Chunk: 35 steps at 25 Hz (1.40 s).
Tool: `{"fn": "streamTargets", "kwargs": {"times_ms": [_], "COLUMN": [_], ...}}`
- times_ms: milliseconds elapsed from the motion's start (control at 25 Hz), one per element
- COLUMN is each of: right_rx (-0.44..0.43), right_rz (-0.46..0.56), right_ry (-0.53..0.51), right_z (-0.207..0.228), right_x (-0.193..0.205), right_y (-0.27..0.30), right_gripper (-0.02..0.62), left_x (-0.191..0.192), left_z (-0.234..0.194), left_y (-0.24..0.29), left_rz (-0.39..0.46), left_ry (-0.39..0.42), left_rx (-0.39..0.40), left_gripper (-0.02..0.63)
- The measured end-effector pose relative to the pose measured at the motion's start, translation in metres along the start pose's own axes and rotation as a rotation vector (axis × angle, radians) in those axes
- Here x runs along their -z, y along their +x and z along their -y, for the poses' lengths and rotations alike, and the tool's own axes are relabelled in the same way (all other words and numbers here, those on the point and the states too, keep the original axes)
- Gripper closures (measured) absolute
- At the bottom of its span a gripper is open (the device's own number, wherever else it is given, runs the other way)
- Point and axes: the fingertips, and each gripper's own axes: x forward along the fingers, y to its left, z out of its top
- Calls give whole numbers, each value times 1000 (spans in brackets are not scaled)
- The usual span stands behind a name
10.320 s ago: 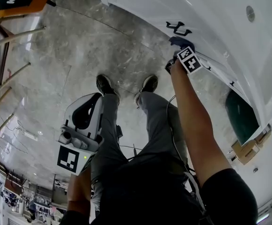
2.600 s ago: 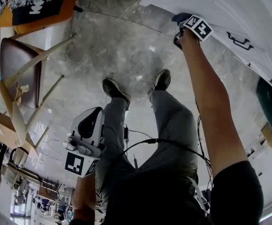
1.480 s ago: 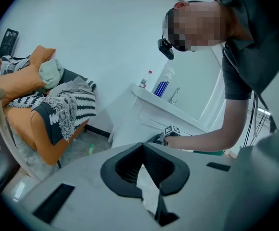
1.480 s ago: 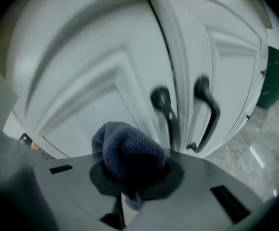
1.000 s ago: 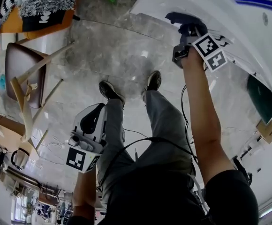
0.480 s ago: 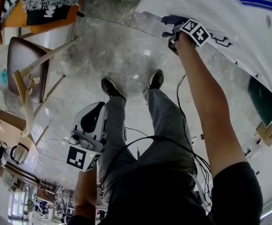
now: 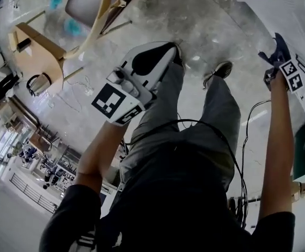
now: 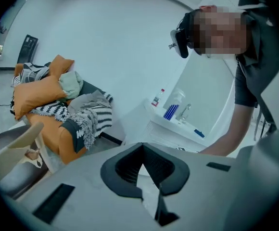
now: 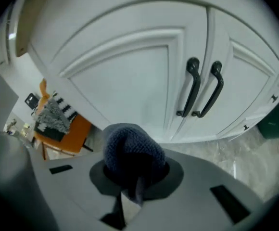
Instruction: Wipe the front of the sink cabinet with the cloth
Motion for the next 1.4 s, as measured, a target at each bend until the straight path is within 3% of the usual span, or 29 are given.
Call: {"fn": "streamTargets", "kwargs": {"times_ms": [200, 320, 560, 800, 1080, 1400], "right_rx": [-162, -270, -517, -715, -778, -747], "right_rz": [-117, -130, 6, 251, 473, 642], "right_ry": [-218, -346, -557, -724, -721, -687], "right_z": [-73, -127, -249, -353, -401, -405], "right_x": [68, 84, 67, 38, 20, 3], "right_y": [-95, -156, -273, -407, -516, -587], "right_gripper": [558, 558, 558, 561, 561, 561], "left_x": [-27, -45, -92, -124, -141, -145], "left_z": [10, 11, 16, 31, 51, 107], "left_y": [-55, -84, -132, -169, -196, -187], "left_rz": [-5, 13, 123, 195, 211, 199], "left_ry": [1, -2, -10, 8, 62, 133], "left_rx": [-20, -46, -55, -1, 68, 253], "left_gripper": [601, 601, 601, 601, 601, 602]}}
